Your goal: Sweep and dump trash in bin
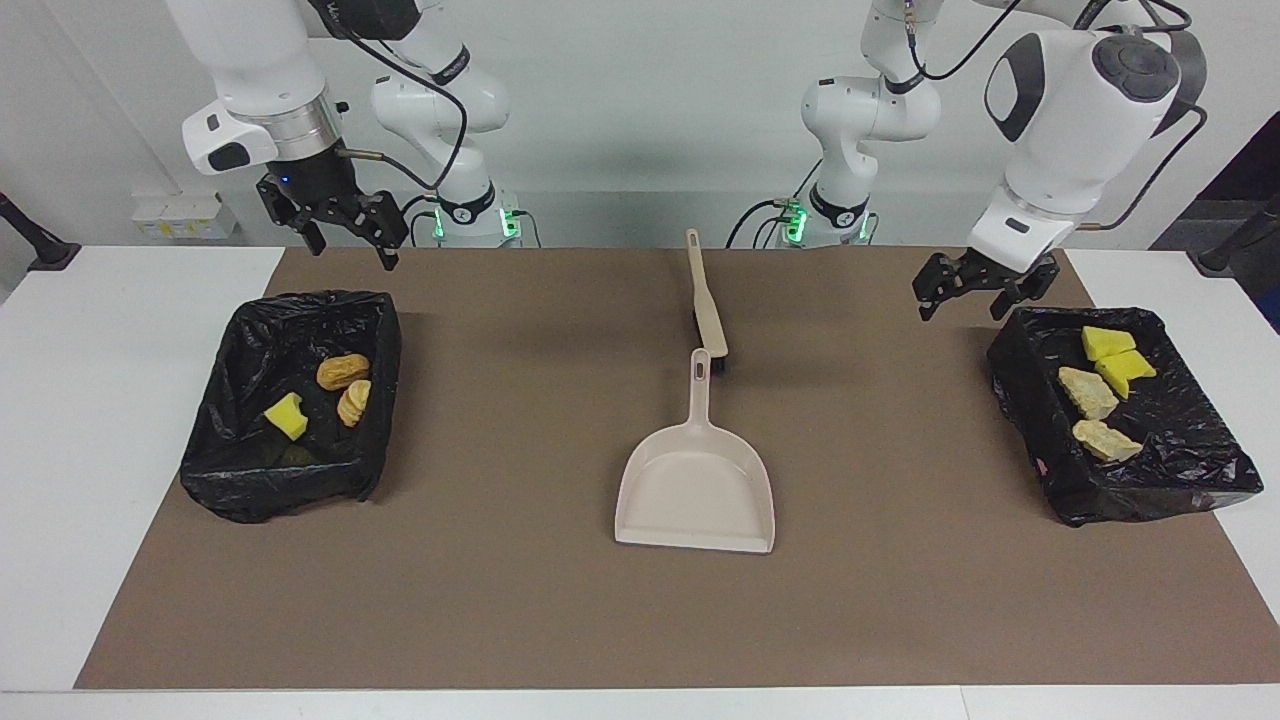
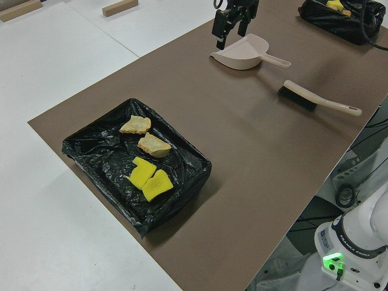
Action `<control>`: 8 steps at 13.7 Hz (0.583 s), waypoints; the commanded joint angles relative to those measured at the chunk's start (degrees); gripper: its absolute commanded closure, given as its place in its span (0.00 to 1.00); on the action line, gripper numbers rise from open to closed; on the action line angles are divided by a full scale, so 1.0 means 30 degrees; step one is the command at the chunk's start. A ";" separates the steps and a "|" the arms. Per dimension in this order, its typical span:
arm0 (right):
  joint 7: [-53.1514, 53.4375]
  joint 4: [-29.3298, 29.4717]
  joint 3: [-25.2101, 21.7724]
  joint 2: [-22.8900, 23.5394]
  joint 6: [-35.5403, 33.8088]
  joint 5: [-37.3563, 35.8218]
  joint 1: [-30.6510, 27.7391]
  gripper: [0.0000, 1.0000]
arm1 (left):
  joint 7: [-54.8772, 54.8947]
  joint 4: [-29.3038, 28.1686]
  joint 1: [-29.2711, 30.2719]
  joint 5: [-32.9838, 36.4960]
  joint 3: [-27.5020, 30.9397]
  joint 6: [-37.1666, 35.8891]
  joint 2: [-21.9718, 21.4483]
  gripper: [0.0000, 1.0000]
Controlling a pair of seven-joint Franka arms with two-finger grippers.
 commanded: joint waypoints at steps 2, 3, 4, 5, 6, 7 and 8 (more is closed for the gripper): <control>-0.0617 0.0401 0.0089 0.0260 0.0250 0.0163 -0.0338 0.00 | 0.1505 -0.0123 0.1600 0.0222 -0.0154 -0.0933 -0.1811 0.00; -0.0646 0.0431 0.0089 0.0260 0.0164 0.0132 -0.0367 0.00 | 0.1566 -0.0093 0.1776 0.0222 0.0020 -0.1138 -0.2047 0.00; -0.0821 0.0460 0.0089 0.0289 -0.0040 0.0016 -0.0396 0.00 | 0.1567 0.0168 0.1865 0.0222 0.0022 -0.1459 -0.2165 0.00; -0.0967 0.0489 0.0089 0.0318 -0.0158 -0.0014 -0.0425 0.00 | 0.1567 0.0838 0.1866 0.0280 -0.0065 -0.1984 -0.2166 0.00; -0.0998 0.0490 0.0118 0.0289 -0.0159 0.0073 -0.0397 0.00 | 0.1567 0.1772 0.1837 0.0426 -0.0211 -0.2830 -0.1934 0.00; -0.0998 0.0490 0.0147 0.0318 -0.0159 0.0132 -0.0396 0.00 | 0.1567 0.2565 0.1662 0.0543 -0.0241 -0.3680 -0.1787 0.00; -0.0998 0.0490 0.0148 0.0289 -0.0101 0.0161 -0.0367 0.00 | 0.1567 0.3066 0.1603 0.0574 -0.0357 -0.4210 -0.1669 0.00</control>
